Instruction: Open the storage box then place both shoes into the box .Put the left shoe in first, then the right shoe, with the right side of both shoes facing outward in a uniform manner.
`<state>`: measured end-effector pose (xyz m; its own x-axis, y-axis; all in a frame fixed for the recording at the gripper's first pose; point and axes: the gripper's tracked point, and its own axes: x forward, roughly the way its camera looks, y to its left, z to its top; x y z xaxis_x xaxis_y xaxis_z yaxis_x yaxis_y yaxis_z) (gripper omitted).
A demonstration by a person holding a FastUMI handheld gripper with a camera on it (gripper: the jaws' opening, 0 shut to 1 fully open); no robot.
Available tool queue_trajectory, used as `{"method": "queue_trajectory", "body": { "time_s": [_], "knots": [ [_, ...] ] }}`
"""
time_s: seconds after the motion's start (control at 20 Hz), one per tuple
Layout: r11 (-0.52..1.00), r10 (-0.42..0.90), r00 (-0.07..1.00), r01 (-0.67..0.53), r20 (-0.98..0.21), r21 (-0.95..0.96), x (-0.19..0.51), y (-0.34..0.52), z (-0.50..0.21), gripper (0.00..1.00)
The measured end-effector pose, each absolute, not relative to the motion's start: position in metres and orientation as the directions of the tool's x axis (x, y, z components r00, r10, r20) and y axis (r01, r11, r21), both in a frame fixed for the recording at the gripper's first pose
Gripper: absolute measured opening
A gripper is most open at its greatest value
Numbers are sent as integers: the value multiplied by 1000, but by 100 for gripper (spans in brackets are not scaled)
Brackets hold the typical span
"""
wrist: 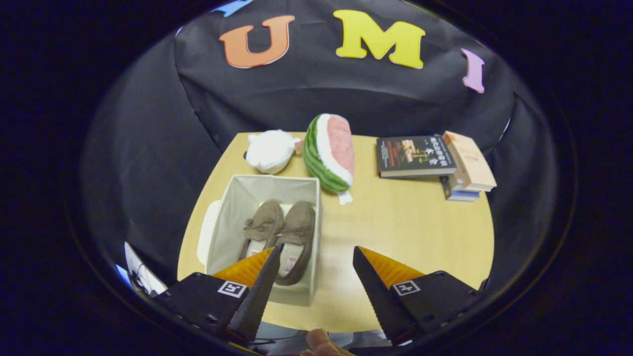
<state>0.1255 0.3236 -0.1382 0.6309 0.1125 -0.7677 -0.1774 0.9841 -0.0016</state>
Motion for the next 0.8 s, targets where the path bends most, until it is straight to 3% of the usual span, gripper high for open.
{"method": "queue_trajectory", "body": {
  "time_s": [0.25,0.55,0.8],
  "knots": [
    [975,41,849,-150,-526,-166,126,251,-52,96],
    [986,40,975,-75,-220,-152,93,189,43,96],
    [995,-21,999,25,44,-98,52,143,101,95]
  ]
}}
